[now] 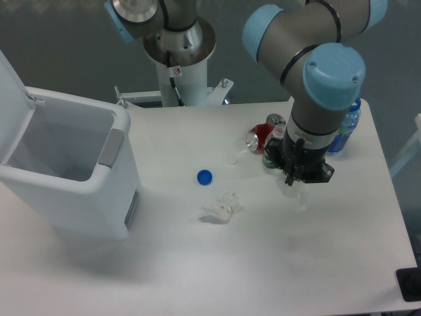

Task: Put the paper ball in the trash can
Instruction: 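Grasp the white tissue beside the red can with the gripper, then carry the held white tissue over the open white trash can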

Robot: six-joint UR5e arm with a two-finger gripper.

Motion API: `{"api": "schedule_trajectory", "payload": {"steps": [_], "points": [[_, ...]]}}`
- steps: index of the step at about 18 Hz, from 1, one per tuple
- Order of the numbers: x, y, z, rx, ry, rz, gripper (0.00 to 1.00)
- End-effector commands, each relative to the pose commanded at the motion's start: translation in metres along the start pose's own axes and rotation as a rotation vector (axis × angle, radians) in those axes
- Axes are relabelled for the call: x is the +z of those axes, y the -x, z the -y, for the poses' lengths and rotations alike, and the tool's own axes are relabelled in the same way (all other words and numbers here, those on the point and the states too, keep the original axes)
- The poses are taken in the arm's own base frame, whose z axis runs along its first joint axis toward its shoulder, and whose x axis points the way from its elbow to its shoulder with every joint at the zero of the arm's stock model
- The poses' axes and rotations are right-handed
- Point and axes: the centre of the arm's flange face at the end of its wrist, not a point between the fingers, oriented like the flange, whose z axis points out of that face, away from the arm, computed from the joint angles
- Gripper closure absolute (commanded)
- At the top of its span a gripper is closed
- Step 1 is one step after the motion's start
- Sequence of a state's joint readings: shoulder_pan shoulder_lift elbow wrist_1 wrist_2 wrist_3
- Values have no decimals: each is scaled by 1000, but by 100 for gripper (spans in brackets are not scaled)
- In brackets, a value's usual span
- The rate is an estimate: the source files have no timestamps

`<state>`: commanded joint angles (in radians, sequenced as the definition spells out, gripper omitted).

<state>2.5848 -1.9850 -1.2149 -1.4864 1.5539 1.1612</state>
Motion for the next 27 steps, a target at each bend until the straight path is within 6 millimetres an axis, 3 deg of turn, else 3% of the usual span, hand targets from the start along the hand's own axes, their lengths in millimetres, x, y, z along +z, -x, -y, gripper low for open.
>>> {"api": "schedule_trajectory", "payload": {"steps": [3,11,16,18,21,25,27], "points": [[7,-3,-3,15,4,-13,100],[-7,-8,-2,16,-20,0,100],[-33,-26,0,21,-89,10,100],[-34,-43,3,30,-126,-15,100],[-63,-84,18,56,-197,-9,100],[-123,-133,25,-8,-372,-13,100],[-145,-162,19,-22,-425,-13,100]]}}
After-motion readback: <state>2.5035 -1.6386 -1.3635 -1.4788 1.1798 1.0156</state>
